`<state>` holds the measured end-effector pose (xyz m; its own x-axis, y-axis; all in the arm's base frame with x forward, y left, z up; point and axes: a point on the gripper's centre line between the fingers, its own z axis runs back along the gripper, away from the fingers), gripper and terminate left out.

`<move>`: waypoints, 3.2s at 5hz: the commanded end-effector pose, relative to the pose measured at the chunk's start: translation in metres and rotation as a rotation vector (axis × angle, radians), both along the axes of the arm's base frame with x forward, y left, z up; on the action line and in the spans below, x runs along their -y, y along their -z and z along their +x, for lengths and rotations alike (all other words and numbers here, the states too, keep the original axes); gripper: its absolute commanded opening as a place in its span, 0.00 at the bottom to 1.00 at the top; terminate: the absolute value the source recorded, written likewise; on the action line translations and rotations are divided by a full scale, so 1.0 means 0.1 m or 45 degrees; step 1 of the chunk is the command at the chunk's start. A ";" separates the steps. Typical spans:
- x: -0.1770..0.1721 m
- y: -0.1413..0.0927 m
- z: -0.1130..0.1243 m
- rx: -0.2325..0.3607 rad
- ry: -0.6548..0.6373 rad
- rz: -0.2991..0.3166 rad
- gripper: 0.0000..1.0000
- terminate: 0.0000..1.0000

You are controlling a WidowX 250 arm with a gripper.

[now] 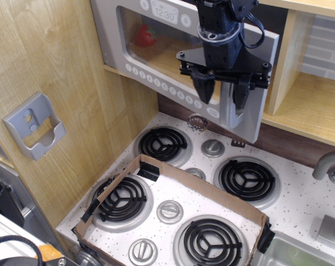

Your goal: Open microwave

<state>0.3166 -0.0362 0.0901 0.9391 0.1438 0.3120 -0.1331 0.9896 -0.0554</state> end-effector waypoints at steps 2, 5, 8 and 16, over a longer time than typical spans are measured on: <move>0.28 0.03 -0.70 0.071 -0.383 0.035 1.00 0.00; 1.19 0.00 -0.17 0.077 0.127 -0.054 1.00 0.00; 1.34 -0.06 0.19 0.168 0.548 0.018 1.00 0.00; -0.12 0.39 -0.68 0.094 0.092 0.003 1.00 0.00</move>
<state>0.2525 -0.0078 0.0398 0.9358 0.0845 0.3422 -0.0676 0.9958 -0.0611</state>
